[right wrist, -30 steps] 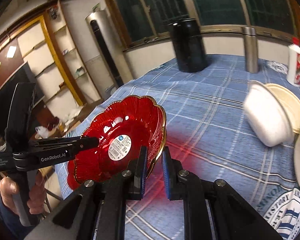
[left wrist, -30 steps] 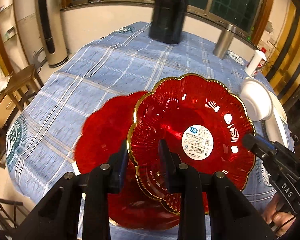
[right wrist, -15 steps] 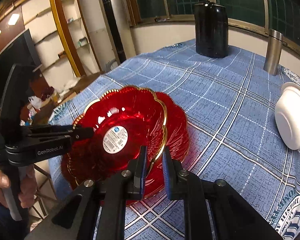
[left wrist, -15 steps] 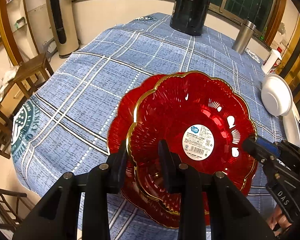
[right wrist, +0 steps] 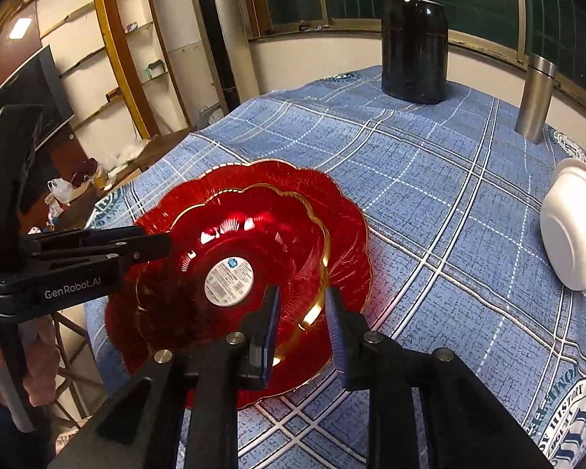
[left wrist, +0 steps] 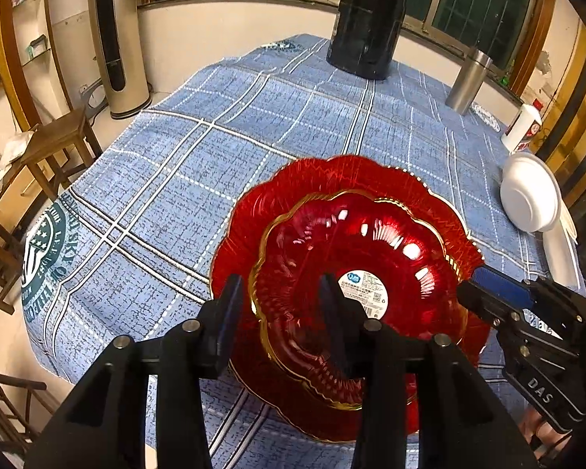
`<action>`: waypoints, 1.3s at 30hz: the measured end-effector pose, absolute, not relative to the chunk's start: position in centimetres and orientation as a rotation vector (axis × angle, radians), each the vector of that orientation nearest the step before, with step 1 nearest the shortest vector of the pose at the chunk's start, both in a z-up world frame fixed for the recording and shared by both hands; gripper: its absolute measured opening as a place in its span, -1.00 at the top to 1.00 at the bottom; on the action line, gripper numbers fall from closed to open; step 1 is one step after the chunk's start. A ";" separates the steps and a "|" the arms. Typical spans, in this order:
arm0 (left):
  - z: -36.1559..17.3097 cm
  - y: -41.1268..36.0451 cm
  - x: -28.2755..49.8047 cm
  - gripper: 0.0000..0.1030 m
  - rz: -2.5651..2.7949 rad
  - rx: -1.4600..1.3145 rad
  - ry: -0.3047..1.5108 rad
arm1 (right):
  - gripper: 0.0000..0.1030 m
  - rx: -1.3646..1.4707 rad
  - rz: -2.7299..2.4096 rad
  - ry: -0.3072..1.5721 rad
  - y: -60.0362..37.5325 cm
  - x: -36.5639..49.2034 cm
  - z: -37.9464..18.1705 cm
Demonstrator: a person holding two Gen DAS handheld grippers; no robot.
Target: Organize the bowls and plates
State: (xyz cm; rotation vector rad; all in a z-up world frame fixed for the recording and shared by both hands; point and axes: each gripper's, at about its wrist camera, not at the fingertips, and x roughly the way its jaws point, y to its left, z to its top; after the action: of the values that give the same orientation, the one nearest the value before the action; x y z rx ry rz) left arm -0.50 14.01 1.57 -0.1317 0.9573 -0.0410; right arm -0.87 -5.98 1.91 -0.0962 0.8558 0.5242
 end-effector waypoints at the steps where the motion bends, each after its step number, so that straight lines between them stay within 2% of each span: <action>1: 1.8 14.0 -0.6 0.25 -0.042 -0.133 0.952 | 0.44 -0.088 0.529 0.850 -6.2 -0.9 2.2; 3: 2.2 13.8 -0.7 0.25 -0.046 -0.129 0.942 | 0.37 -0.077 0.530 0.829 -6.8 -1.2 2.9; 9: 3.6 12.0 -1.1 0.25 -0.081 -0.103 0.918 | 0.37 0.031 0.524 0.765 -10.6 -1.3 5.2; 14: 4.8 9.6 -1.6 0.25 -0.133 -0.056 0.897 | 0.36 0.128 0.325 0.634 -18.2 0.7 8.8; 16: 5.2 8.5 -1.8 0.26 -0.153 -0.035 0.890 | 0.23 0.173 0.197 0.590 -22.2 2.2 9.7; 17: 5.3 8.1 -1.9 0.25 -0.161 -0.028 0.890 | 0.07 0.172 0.132 0.589 -23.6 3.1 9.6; 18: 5.4 7.6 -2.0 0.26 -0.172 -0.022 0.892 | 0.04 0.169 0.080 0.602 -24.7 4.0 9.4; 24: 5.5 5.6 -1.7 0.26 -0.191 0.015 0.910 | 0.04 0.196 0.122 0.699 -26.2 7.3 5.2; 26: 5.4 5.1 -1.5 0.26 -0.193 0.025 0.920 | 0.04 0.221 0.358 0.797 -24.2 7.3 3.6; 27: 5.4 4.7 -1.4 0.26 -0.195 0.029 0.926 | 0.11 0.257 0.466 0.823 -23.5 7.1 3.2; 29: 5.4 4.1 -1.1 0.26 -0.201 0.034 0.935 | 0.14 0.291 0.553 0.809 -23.0 6.4 3.8; 32: 5.7 2.6 -0.7 0.26 -0.224 0.048 0.943 | 0.08 0.190 0.402 0.696 -23.9 5.4 5.3; 35: 6.2 0.7 0.1 0.26 -0.252 0.064 0.947 | 0.05 0.231 0.328 0.706 -25.7 5.6 5.1; 39: 6.7 -1.6 2.0 0.26 -0.308 0.026 0.980 | 0.21 0.390 0.296 0.731 -29.0 6.3 4.9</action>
State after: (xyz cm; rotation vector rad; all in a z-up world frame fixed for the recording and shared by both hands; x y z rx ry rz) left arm 2.05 -1.59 6.73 0.0262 0.9796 -0.3075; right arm 6.34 -29.05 4.90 0.3903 0.7314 0.2962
